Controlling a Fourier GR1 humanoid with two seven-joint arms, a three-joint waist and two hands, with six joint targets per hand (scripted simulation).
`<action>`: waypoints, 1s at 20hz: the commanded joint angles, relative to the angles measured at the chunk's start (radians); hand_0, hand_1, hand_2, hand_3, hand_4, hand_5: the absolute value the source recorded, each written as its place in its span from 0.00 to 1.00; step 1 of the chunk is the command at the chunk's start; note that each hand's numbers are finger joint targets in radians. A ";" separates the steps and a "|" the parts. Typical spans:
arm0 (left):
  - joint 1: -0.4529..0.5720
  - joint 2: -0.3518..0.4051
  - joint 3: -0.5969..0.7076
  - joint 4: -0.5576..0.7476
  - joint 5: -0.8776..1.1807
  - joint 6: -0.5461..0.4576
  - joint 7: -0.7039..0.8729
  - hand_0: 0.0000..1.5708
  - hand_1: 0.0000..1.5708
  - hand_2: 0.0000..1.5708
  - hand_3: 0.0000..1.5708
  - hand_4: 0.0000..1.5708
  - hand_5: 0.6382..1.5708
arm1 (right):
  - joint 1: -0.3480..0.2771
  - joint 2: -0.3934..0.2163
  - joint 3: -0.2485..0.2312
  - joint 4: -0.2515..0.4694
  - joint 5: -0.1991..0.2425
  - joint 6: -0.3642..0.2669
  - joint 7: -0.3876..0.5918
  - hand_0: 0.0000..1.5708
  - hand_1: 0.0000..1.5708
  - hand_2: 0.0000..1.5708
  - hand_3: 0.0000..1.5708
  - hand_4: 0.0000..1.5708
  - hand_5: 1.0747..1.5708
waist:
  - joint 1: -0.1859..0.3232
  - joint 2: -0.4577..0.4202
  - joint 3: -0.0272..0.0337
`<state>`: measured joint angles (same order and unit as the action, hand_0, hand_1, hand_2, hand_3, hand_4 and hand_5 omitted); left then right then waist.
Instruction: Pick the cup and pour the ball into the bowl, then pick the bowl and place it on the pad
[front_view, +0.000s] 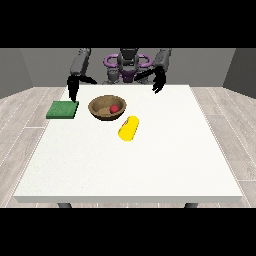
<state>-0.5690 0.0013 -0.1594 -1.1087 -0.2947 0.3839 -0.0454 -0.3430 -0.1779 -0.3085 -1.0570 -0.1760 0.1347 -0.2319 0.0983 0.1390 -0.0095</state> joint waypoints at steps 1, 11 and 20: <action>0.054 0.007 0.040 -0.051 0.146 -0.139 -0.148 0.00 0.00 0.00 0.00 0.00 0.99 | -0.019 0.098 0.017 0.003 0.021 -0.112 -0.024 0.00 0.00 0.00 0.00 0.20 1.00 | 0.052 0.029 0.0081; 0.144 0.084 0.101 -0.127 0.184 -0.240 -0.204 0.00 0.00 0.00 0.00 0.00 0.99 | -0.145 0.075 -0.009 0.264 0.017 -0.161 -0.143 0.00 0.00 0.00 0.00 0.16 0.99 | 0.057 0.036 0.0098; 0.174 0.140 0.122 -0.238 0.204 -0.324 -0.159 0.00 0.00 0.00 0.00 0.00 0.99 | -0.188 0.012 -0.036 0.464 0.000 -0.100 -0.276 0.00 0.00 0.00 0.00 0.06 0.99 | 0.086 0.074 0.0102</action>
<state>-0.4198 0.1199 -0.0375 -1.2903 -0.0925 0.0888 -0.2274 -0.5155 -0.1546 -0.3389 -0.6740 -0.1747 0.0261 -0.4607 0.1602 0.2088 0.0004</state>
